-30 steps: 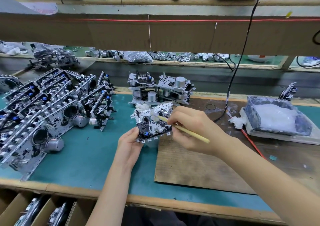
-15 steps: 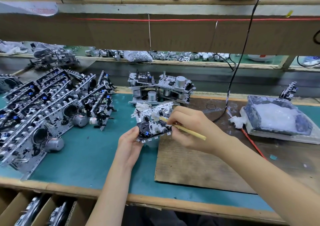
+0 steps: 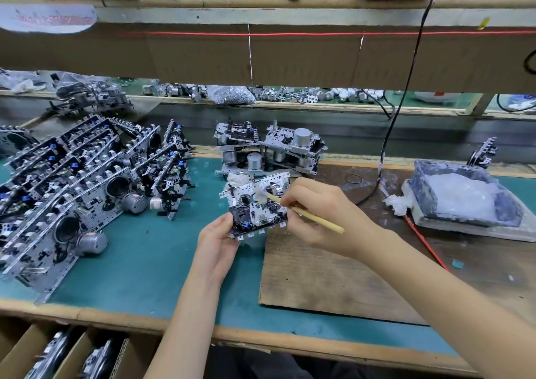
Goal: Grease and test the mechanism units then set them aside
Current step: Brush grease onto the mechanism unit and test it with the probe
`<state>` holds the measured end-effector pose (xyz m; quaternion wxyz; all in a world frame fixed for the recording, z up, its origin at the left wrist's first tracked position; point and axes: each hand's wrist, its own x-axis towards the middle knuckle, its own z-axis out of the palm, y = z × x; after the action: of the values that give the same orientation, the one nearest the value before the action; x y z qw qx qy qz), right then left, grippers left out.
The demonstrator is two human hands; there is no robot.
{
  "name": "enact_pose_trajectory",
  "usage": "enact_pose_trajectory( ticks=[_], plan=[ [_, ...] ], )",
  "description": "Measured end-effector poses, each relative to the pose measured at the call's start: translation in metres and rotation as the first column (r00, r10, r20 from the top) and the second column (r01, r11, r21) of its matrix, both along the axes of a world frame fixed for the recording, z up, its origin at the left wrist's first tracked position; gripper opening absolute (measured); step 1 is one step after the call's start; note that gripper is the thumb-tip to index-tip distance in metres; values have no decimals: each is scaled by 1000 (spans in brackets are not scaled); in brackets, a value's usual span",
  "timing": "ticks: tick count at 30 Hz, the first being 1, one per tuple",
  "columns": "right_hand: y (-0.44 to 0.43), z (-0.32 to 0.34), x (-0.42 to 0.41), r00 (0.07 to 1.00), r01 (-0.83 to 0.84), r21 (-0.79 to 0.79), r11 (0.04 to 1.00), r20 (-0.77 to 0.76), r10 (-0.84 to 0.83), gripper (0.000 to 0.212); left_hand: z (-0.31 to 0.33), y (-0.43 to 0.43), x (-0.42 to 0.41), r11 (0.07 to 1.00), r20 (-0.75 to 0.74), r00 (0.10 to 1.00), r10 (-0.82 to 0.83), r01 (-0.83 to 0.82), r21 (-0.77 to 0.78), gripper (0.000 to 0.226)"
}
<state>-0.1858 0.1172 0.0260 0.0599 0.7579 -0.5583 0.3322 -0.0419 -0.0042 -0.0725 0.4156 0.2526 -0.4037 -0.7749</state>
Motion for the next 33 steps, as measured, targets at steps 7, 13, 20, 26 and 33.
enact_pose_trajectory(
  ticks=[7,13,20,26,33],
  plan=[
    [3,1,-2,1000,18,-53,998,11,-17,15,-1,-1,0,999,-21,1000,17,-16,28,43],
    [15,-5,-18,938,321,-118,940,-100,-333,26,-5,-3,0,1000,-27,1000,10,-10,12,51],
    [50,-22,-61,433,896,156,415,-512,-742,26,-11,-8,-2,1000,-36,999,-11,12,22,49],
    [73,-32,-74,313,948,269,172,-676,-667,35,-10,-9,-3,999,-51,998,-32,32,8,59],
    [74,-35,-72,344,928,357,103,-720,-602,30,-12,-10,-3,998,-41,998,-57,57,0,58]
  ],
)
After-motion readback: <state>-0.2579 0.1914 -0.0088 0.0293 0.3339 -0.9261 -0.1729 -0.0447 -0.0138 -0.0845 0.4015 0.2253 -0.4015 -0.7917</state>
